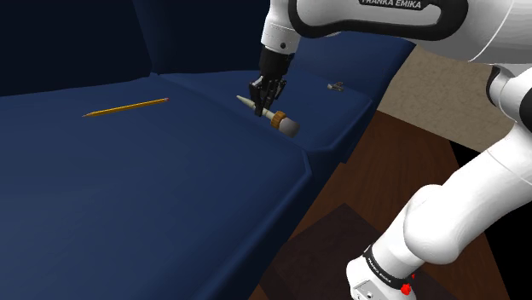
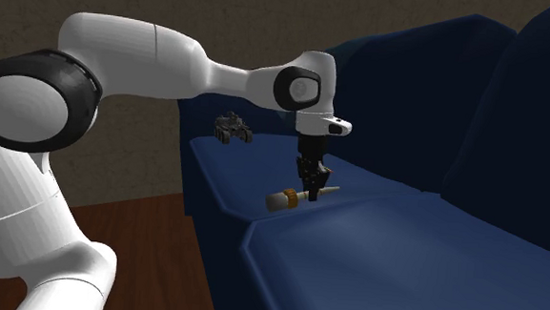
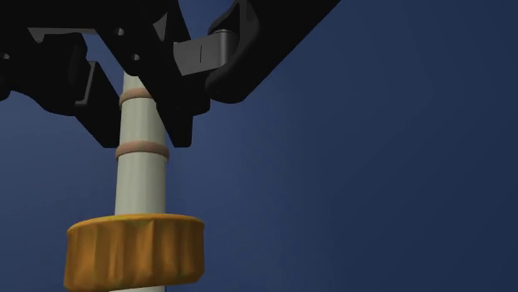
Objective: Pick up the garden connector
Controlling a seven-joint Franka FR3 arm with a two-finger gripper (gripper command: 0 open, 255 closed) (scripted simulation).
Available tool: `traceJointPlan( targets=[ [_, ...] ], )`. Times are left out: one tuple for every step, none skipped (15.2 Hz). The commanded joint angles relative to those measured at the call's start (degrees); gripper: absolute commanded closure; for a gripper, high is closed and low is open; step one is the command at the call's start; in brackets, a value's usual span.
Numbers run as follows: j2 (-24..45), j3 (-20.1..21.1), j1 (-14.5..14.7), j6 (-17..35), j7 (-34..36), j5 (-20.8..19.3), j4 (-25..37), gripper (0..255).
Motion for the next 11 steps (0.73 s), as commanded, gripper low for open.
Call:
traceJointPlan(
  targets=[
    [0.0,0.0,0.0,0.0,0.0,0.0,0.0,255],
    [0.0,0.0,0.0,0.0,0.0,0.0,0.0,255],
    [-0.02,0.0,0.0,-0.01,-0.01,0.0,-0.01,255],
    [0.05,-0.01,-0.01,-0.79,0.0,-0.02,0.83,255],
    [0.13,-0.02,-0.02,-1.57,0.0,-0.04,1.69,255],
    [0.25,-0.02,-0.03,-2.35,0.01,-0.08,2.59,255],
    [0.37,-0.02,-0.04,-3.14,0.02,-0.11,3.49,255],
    [0.5,-0.02,-0.05,-3.92,0.03,-0.14,4.41,255],
    [0.65,-0.01,-0.06,-4.72,0.05,-0.18,5.34,255],
    [0.81,-0.01,-0.06,-5.51,0.07,-0.22,6.29,255],
    [0.99,0.0,-0.07,-6.31,0.09,-0.27,7.26,255]
  ],
)
